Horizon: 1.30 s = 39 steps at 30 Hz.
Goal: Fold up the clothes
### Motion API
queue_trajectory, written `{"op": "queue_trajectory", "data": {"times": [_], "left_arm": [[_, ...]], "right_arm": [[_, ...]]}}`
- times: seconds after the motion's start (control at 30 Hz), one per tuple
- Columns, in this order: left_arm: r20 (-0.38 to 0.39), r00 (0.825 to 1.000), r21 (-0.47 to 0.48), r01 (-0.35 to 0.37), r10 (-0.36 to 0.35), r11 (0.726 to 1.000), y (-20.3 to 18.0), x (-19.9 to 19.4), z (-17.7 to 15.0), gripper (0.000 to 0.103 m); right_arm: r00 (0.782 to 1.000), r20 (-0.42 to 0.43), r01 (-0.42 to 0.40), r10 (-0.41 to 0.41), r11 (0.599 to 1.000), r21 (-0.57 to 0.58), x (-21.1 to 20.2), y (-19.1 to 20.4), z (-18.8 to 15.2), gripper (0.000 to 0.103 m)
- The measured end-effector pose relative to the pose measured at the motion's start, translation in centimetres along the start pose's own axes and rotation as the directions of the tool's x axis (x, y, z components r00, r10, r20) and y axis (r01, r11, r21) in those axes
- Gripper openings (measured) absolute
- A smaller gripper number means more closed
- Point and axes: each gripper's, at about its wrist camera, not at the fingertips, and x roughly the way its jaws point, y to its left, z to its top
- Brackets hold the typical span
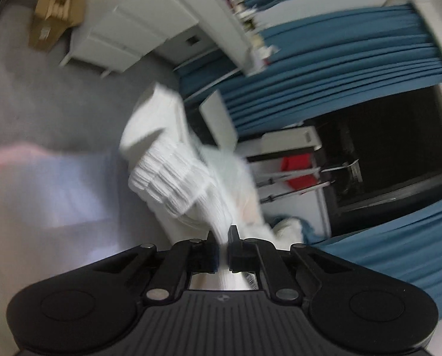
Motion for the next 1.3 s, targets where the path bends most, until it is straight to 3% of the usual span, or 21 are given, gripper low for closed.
{"op": "queue_trajectory", "data": {"times": [0.1, 0.27, 0.37, 0.5, 0.53, 0.57, 0.67, 0.77, 0.87, 1.0, 1.07, 1.13, 1.2, 1.3], "left_arm": [[0.048, 0.999, 0.053, 0.014, -0.016, 0.999, 0.5, -2.0, 0.4, 0.003], [0.081, 0.996, 0.080, 0.021, -0.028, 0.997, 2.2, -2.8, -1.1, 0.003], [0.076, 0.997, 0.067, 0.026, -0.032, 0.997, 3.0, -3.1, -1.4, 0.003], [0.093, 0.995, 0.103, 0.012, -0.022, 0.995, 3.2, -3.1, -1.6, 0.003], [0.094, 0.995, 0.107, 0.016, -0.026, 0.994, 3.2, -3.0, -1.6, 0.003], [0.094, 0.995, 0.107, 0.021, -0.031, 0.994, 3.2, -2.7, -1.6, 0.003], [0.095, 0.995, 0.110, 0.027, -0.037, 0.994, 3.3, -2.3, -1.6, 0.003], [0.095, 0.994, 0.101, 0.046, -0.056, 0.994, 3.9, -2.0, -1.3, 0.003], [0.091, 0.993, 0.081, 0.073, -0.081, 0.994, 4.5, -2.0, -1.1, 0.003], [0.089, 0.993, 0.044, 0.080, -0.083, 0.996, 5.1, -2.5, -1.1, 0.003], [0.083, 0.994, 0.045, 0.061, -0.065, 0.997, 5.1, -2.8, -1.2, 0.003], [0.055, 0.998, 0.070, 0.029, -0.033, 0.997, 4.7, -2.9, -1.3, 0.003], [0.036, 0.999, 0.093, -0.015, 0.012, 0.996, 4.4, -3.0, -1.4, 0.004], [-0.005, 0.998, 0.102, -0.059, 0.060, 0.993, 4.6, -2.8, -1.0, 0.005]], "right_arm": [[1.000, -0.031, 0.005, -0.003, 0.997, 0.079, -0.3, -1.2, 0.0, 0.021], [0.999, -0.032, -0.022, 0.031, 0.968, 0.252, -2.0, -3.1, 0.1, 0.045], [0.999, -0.018, -0.041, 0.049, 0.951, 0.305, -2.9, -3.8, 0.3, 0.045], [1.000, 0.020, 0.020, -0.025, 0.978, 0.205, -3.1, -2.7, 0.6, 0.041], [0.999, 0.031, 0.036, -0.042, 0.984, 0.176, -3.1, -2.4, 0.6, 0.027], [0.997, 0.054, 0.044, -0.051, 0.993, 0.112, -3.3, -1.6, 0.6, 0.021], [0.991, 0.131, 0.000, -0.001, 1.000, 0.007, -4.7, 0.7, 0.6, 0.012], [0.945, 0.283, -0.129, 0.162, 0.983, -0.131, -7.8, 3.3, 0.2, 0.011], [0.935, 0.349, -0.037, 0.068, 0.995, -0.095, -9.3, 3.5, -0.5, 0.010], [0.903, 0.426, 0.085, -0.062, 0.996, -0.033, -11.3, 3.8, -1.4, 0.010], [0.907, 0.360, 0.206, -0.218, 0.976, 0.073, -10.5, 2.0, -1.6, 0.010], [0.908, 0.279, 0.289, -0.313, 0.949, 0.124, -9.0, 0.3, -1.5, 0.010], [0.900, 0.198, 0.364, -0.389, 0.919, 0.154, -7.4, -1.3, -1.4, 0.010], [0.897, 0.142, 0.393, -0.419, 0.902, 0.180, -5.9, -2.5, -1.1, 0.011]]}}
